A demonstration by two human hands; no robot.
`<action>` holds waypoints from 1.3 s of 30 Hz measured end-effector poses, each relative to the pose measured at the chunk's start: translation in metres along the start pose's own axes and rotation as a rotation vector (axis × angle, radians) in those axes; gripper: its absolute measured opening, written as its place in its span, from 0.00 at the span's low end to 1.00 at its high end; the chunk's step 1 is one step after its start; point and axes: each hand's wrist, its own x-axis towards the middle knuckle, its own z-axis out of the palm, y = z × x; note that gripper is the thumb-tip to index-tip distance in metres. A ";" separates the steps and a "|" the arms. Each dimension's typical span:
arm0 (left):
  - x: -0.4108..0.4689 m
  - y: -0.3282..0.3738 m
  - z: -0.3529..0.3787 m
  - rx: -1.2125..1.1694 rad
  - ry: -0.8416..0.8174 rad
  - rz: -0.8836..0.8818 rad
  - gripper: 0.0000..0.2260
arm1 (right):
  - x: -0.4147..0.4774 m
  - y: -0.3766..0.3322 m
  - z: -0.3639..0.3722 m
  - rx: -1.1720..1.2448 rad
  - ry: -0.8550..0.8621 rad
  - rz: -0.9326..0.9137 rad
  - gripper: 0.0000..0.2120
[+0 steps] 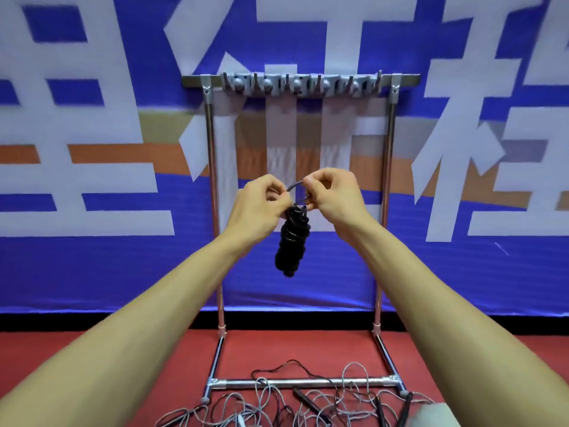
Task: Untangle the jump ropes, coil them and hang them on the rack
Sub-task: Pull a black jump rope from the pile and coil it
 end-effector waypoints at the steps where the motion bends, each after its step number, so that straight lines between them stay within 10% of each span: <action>1: 0.009 0.008 -0.003 -0.011 -0.001 0.005 0.04 | 0.009 -0.006 -0.001 -0.013 0.014 -0.024 0.09; 18: 0.187 0.016 -0.082 -0.183 0.113 0.003 0.04 | 0.190 -0.068 0.061 0.409 -0.238 -0.111 0.08; 39: 0.361 -0.051 -0.114 0.070 0.276 -0.047 0.08 | 0.365 -0.054 0.181 0.038 0.184 -0.004 0.15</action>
